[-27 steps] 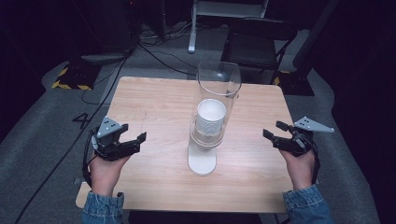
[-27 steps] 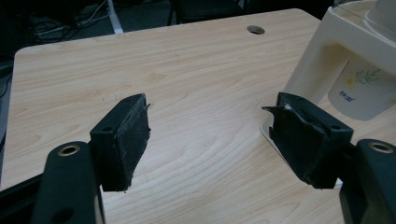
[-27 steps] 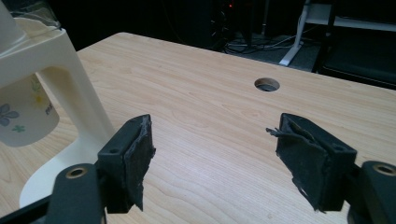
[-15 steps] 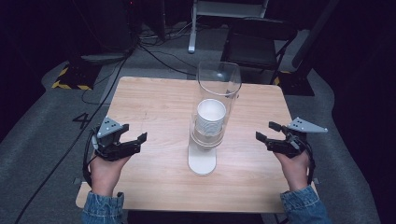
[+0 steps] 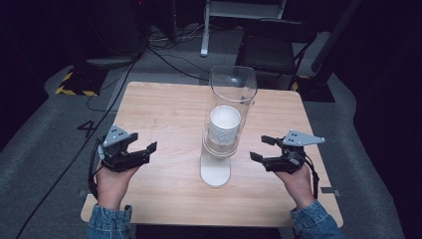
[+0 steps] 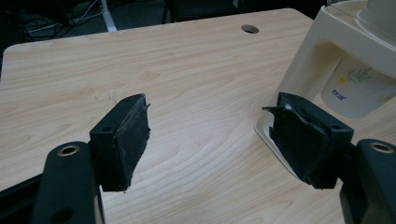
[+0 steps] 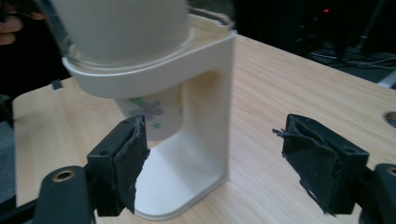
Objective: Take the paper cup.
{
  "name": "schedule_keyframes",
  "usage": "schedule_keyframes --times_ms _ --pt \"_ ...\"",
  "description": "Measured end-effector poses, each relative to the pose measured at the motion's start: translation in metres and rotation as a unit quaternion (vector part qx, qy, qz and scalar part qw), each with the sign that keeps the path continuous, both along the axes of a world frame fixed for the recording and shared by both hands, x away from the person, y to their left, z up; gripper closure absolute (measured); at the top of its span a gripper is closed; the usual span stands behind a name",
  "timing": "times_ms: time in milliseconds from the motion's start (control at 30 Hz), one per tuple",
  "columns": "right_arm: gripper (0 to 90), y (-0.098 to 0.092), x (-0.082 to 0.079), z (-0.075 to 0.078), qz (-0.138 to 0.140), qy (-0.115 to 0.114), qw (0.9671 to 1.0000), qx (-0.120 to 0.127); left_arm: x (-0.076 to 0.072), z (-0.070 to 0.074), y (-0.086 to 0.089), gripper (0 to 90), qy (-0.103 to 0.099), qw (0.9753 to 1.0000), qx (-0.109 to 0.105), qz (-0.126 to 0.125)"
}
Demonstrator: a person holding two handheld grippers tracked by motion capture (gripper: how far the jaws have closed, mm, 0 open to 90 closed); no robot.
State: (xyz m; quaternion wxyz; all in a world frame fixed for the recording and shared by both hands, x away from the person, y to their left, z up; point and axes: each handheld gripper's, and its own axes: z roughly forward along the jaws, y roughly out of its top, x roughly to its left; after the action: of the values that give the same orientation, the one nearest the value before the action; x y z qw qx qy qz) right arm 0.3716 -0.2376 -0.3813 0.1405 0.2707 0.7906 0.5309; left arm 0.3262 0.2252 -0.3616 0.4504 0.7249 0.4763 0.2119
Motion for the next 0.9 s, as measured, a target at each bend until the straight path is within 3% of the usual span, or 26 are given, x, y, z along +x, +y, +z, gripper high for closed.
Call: schedule_keyframes --times_ms 133,233,767,900 --pt "18.4 0.017 0.001 -0.005 0.036 0.011 0.9993 0.008 0.000 0.000 0.000 27.8 0.000 1.0000 0.000 0.000" --pt "15.5 0.031 0.000 -0.008 0.055 0.005 0.9984 0.005 0.000 -0.001 0.001 27.9 0.003 1.0000 -0.001 -0.001" --pt "10.1 0.069 0.006 -0.027 0.054 0.000 0.9984 -0.015 0.000 -0.003 0.002 27.8 0.007 1.0000 -0.004 0.000" --pt "10.2 0.078 0.009 -0.033 0.059 0.006 0.9982 -0.008 0.000 -0.003 0.001 27.8 0.007 1.0000 -0.004 -0.001"
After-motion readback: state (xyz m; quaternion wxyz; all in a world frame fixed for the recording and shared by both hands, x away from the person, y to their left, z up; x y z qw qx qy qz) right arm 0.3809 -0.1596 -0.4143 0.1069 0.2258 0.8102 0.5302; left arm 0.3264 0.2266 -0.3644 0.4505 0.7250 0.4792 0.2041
